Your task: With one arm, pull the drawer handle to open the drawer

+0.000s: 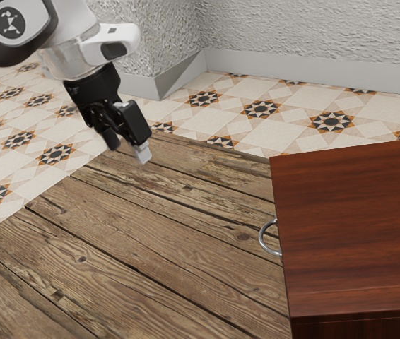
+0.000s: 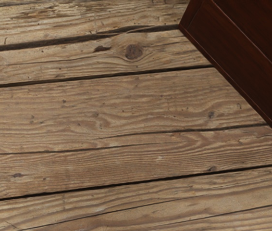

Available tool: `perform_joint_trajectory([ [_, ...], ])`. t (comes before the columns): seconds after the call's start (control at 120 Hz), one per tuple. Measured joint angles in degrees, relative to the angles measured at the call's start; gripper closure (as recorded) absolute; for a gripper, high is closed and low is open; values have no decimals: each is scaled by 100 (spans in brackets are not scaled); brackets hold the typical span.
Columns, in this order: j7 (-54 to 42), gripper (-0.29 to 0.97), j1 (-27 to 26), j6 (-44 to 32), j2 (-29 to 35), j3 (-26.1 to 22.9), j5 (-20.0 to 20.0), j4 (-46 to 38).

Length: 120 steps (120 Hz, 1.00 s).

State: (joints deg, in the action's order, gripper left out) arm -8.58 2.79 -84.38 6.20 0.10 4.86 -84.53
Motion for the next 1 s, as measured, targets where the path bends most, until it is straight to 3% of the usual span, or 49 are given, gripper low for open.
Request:
perform_joint_trajectory([
  [0.2,138,2,-46,1,-58,-77,-15,252],
  [0.342,483,4,-25,31,40,-21,354,-151],
  [0.533,1762,3,-1231,-282,98,-2,578,-979],
  [0.675,2888,3,-1698,-494,416,166,753,-1327],
  [0.883,4507,3,-1747,-695,716,444,1041,-1836],
  [1.0,5167,2,-1724,-774,614,421,825,-1871],
])
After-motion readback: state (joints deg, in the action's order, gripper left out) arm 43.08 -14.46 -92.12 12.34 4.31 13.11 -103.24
